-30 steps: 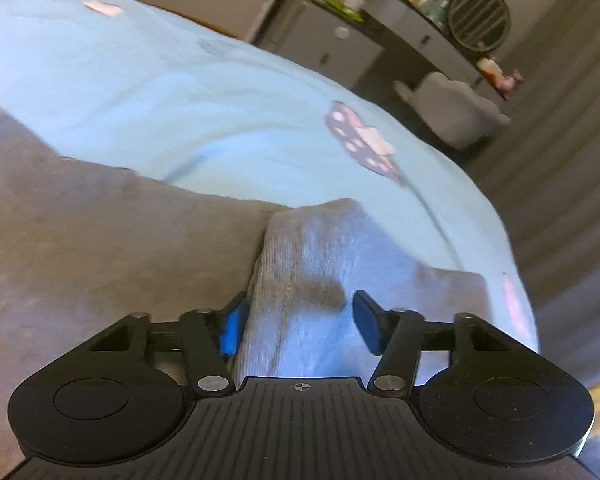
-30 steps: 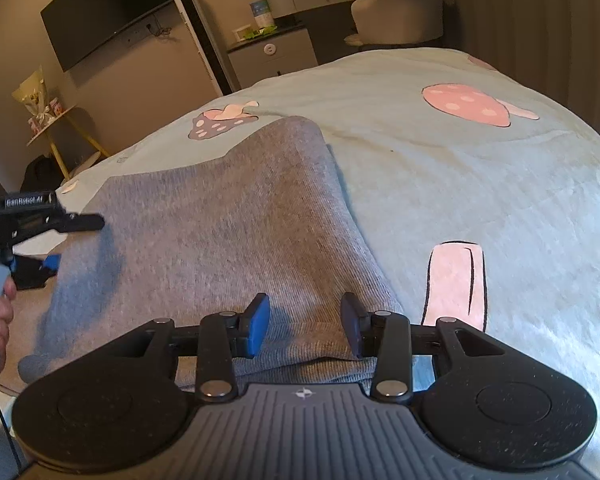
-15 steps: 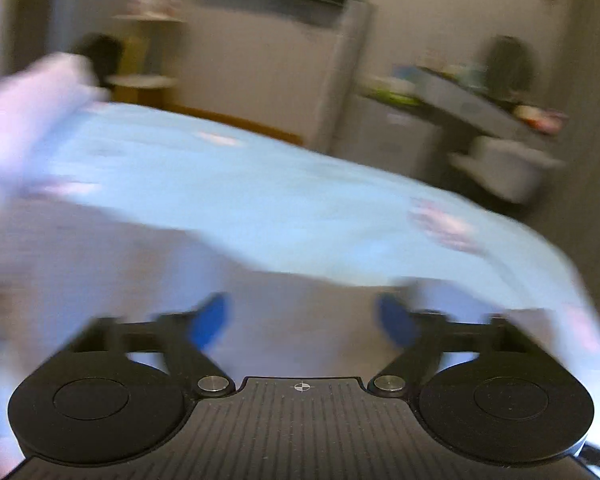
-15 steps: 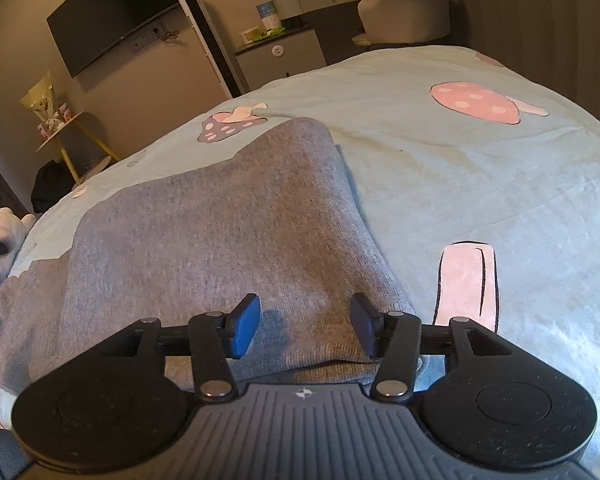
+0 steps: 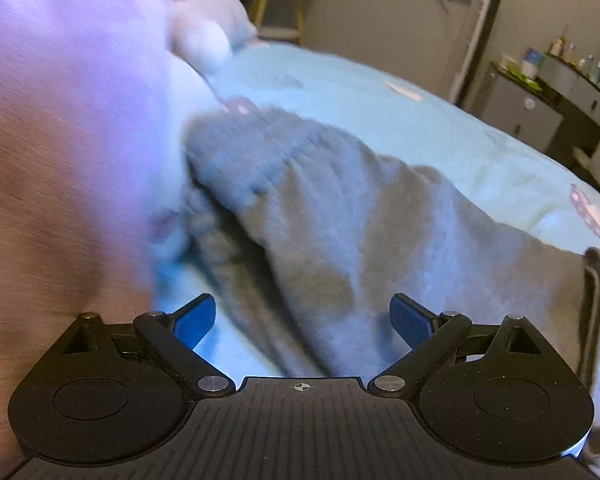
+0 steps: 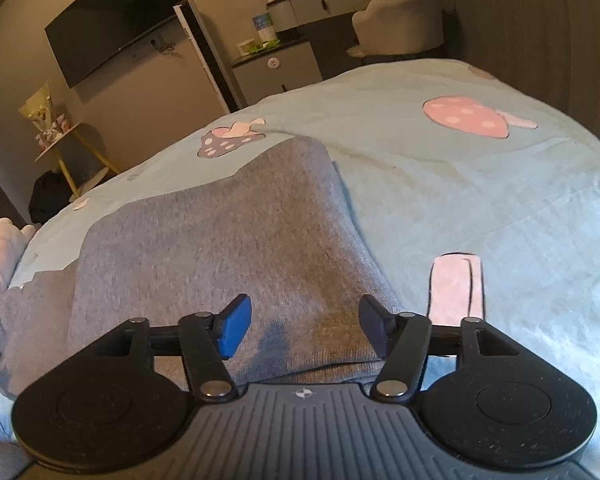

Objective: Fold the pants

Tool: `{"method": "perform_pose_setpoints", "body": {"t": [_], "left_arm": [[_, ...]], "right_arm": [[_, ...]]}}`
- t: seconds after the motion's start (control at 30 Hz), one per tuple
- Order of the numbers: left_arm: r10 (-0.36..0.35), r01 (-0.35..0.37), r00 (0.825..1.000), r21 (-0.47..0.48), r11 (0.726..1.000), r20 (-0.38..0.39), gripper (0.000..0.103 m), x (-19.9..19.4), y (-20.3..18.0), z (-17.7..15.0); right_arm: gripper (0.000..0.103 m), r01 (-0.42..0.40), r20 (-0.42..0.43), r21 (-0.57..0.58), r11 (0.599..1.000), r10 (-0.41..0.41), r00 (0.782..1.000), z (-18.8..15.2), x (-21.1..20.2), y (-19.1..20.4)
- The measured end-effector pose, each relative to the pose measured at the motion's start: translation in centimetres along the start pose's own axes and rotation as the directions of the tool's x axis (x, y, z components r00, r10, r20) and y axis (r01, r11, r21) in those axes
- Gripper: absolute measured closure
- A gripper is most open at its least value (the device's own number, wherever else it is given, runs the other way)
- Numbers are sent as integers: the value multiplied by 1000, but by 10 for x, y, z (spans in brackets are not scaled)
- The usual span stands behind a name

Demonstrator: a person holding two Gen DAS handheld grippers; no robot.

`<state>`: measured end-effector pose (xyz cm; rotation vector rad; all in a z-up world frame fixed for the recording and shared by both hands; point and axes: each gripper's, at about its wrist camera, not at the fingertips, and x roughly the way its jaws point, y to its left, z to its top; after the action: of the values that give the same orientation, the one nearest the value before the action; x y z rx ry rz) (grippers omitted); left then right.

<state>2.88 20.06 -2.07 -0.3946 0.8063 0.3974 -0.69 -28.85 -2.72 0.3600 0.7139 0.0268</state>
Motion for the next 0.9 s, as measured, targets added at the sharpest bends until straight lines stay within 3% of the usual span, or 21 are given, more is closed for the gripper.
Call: {"method": "perform_pose_setpoints", "body": {"t": [0.1, 0.17, 0.27, 0.33, 0.43, 0.5, 0.6, 0.8, 0.9], "left_arm": [[-86, 65, 990, -176, 982, -116, 6, 19, 15, -4], [-117, 87, 989, -278, 957, -93, 6, 18, 28, -7], [-175, 145, 982, -312, 939, -71, 6, 20, 35, -8], [-183, 161, 982, -312, 936, -45, 10, 23, 36, -7], [-190, 176, 982, -320, 931, -12, 31, 30, 35, -1], [-187, 176, 982, -330, 927, -1, 57, 35, 35, 4], [-190, 181, 982, -338, 924, 9, 79, 36, 36, 5], [-243, 264, 964, -248, 932, 110, 85, -1, 12, 15], [-290, 310, 944, -119, 943, 157, 85, -28, -24, 26]], "right_arm": [[35, 19, 7, -15, 1000, -19, 1000, 0, -3, 3], [34, 24, 7, -16, 1000, -24, 1000, 1, -3, 3], [34, 26, 5, -7, 1000, -26, 1000, 1, -1, 1], [33, 30, 2, -12, 999, -30, 1000, 1, 1, 2], [32, 35, 1, -29, 999, -35, 999, 1, 2, 5], [32, 35, 1, -31, 999, -35, 999, 1, 2, 5], [32, 33, 3, -28, 999, -33, 999, 1, 2, 5], [32, 17, 21, -2, 1000, -17, 1000, 0, -4, 0], [32, 13, 30, 31, 999, -14, 999, 2, -5, -6]]}}
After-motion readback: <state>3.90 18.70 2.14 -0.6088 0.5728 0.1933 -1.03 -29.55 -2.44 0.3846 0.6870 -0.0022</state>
